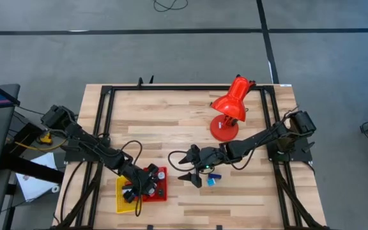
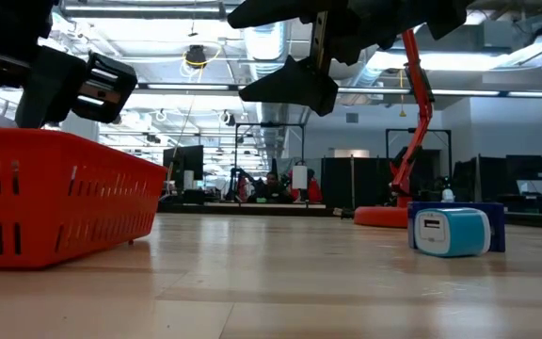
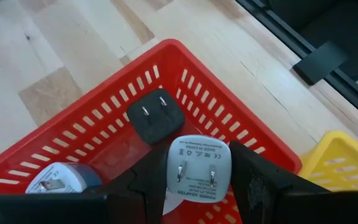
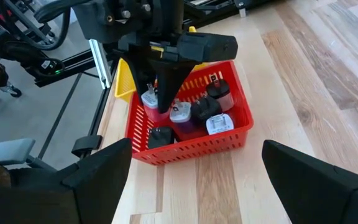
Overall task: Pick & Place Office items
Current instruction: Put the pink charger adapter into the red bin
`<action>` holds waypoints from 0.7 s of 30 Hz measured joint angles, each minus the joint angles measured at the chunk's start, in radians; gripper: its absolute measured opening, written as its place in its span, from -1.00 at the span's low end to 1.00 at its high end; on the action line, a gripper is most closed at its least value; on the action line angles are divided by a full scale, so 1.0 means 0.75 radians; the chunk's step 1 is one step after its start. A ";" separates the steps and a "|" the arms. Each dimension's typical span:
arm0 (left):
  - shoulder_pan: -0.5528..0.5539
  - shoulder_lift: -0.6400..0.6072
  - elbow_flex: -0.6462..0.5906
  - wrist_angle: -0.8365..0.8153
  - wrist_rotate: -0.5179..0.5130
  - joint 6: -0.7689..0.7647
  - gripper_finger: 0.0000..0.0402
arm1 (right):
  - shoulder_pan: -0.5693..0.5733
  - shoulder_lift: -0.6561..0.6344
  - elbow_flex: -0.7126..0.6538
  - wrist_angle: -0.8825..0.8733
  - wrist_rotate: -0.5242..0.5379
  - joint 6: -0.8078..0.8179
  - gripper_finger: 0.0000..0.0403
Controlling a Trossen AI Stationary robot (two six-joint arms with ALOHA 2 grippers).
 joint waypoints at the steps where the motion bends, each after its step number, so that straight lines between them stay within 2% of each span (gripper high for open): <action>1: 0.000 0.000 0.000 0.000 0.000 0.000 -0.30 | 0.000 0.000 0.000 0.000 0.000 0.000 0.75; 8: -0.009 0.001 0.000 -0.010 -0.026 0.062 -0.29 | 0.000 0.000 0.000 -0.001 0.000 0.000 0.75; 17: 0.005 0.001 0.000 -0.011 -0.065 0.031 -0.12 | 0.001 0.000 0.000 -0.006 -0.001 0.000 0.75; 21: -0.007 0.001 0.000 -0.044 -0.116 0.065 -0.14 | 0.001 0.000 0.000 -0.007 -0.001 0.000 0.75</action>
